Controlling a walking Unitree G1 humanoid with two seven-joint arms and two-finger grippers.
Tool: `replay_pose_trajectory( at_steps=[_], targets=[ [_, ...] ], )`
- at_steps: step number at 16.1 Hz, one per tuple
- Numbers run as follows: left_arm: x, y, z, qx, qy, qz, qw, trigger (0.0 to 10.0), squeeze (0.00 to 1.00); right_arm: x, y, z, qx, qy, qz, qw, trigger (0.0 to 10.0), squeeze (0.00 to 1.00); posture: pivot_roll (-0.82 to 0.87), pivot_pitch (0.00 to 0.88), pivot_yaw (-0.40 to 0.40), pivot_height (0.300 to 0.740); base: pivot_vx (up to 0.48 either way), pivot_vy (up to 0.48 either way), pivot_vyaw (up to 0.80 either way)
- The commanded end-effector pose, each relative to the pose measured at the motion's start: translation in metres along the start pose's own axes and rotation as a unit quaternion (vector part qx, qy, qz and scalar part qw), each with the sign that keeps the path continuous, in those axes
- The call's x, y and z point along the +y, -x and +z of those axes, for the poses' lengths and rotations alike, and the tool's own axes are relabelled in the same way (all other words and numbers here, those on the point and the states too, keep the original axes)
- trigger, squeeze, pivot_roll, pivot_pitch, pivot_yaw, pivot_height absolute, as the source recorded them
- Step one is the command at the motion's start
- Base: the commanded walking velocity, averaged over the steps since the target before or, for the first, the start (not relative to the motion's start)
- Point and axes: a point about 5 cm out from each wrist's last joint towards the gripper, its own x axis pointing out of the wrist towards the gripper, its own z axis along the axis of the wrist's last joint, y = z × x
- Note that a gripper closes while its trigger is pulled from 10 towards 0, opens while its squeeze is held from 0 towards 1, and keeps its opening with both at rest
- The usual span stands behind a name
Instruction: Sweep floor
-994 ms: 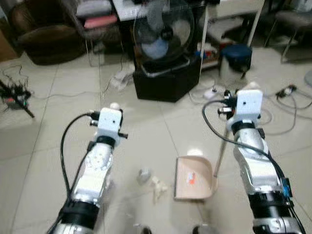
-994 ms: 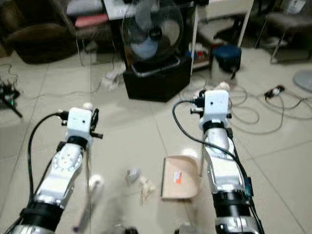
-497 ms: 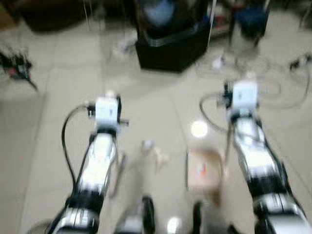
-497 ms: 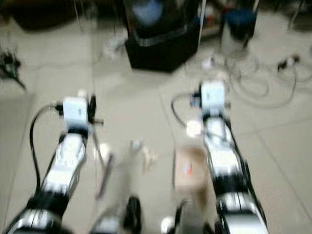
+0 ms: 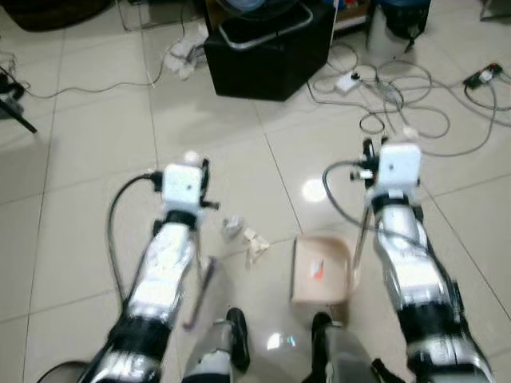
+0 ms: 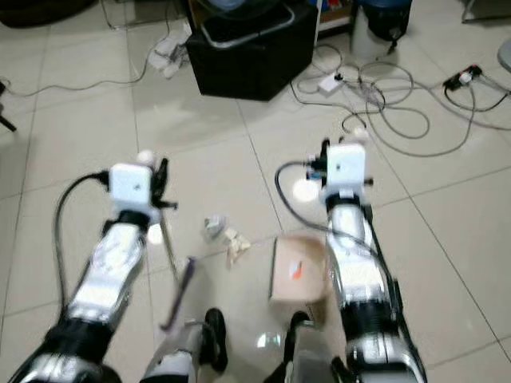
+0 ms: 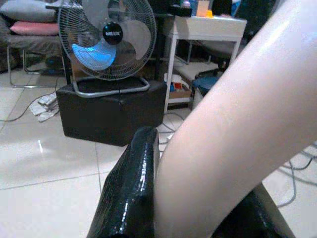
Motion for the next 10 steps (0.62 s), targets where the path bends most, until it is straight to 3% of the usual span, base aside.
replay_pose_trajectory(
  at_steps=[1, 2, 4, 5, 7, 10],
  targets=[
    [0.009, 0.009, 0.005, -0.009, -0.014, -0.004, 1.0, 10.0, 0.0, 0.003, 0.003, 0.022, -0.041, -0.014, 0.006, 0.999, 10.0, 0.0, -0.08, 0.181, 0.093, 0.74, 0.0, 0.0, 0.0],
    [0.01, 0.012, 0.005, -0.008, -0.019, -0.008, 1.0, 10.0, 0.0, 0.003, 0.003, 0.024, -0.042, -0.017, 0.009, 0.999, 10.0, 0.0, -0.08, 0.162, 0.081, 0.74, 0.0, 0.0, 0.0],
    [0.011, 0.035, 0.006, 0.004, -0.031, -0.026, 0.999, 10.0, 0.0, 0.002, 0.012, 0.036, -0.052, -0.023, 0.02, 0.998, 10.0, 0.0, -0.07, 0.102, 0.062, 0.74, 0.0, 0.0, 0.0],
    [0.01, 0.039, 0.005, 0.01, -0.038, -0.03, 0.999, 10.0, 0.0, 0.001, 0.012, 0.039, -0.053, -0.023, 0.021, 0.998, 10.0, 0.0, -0.07, 0.075, 0.054, 0.74, 0.0, 0.0, 0.0],
    [0.008, 0.043, 0.007, 0.013, -0.038, -0.033, 0.999, 10.0, 0.0, 0.004, 0.014, 0.044, -0.053, -0.026, 0.028, 0.998, 10.0, 0.0, -0.08, 0.042, 0.048, 0.74, 0.0, 0.0, 0.0],
    [0.003, 0.037, 0.015, 0.01, -0.034, -0.037, 0.999, 10.0, 0.0, 0.011, 0.021, 0.042, -0.028, -0.025, 0.036, 0.999, 10.0, 0.0, -0.08, 0.004, 0.042, 0.74, 0.303, 0.0, 0.0]
  ],
)
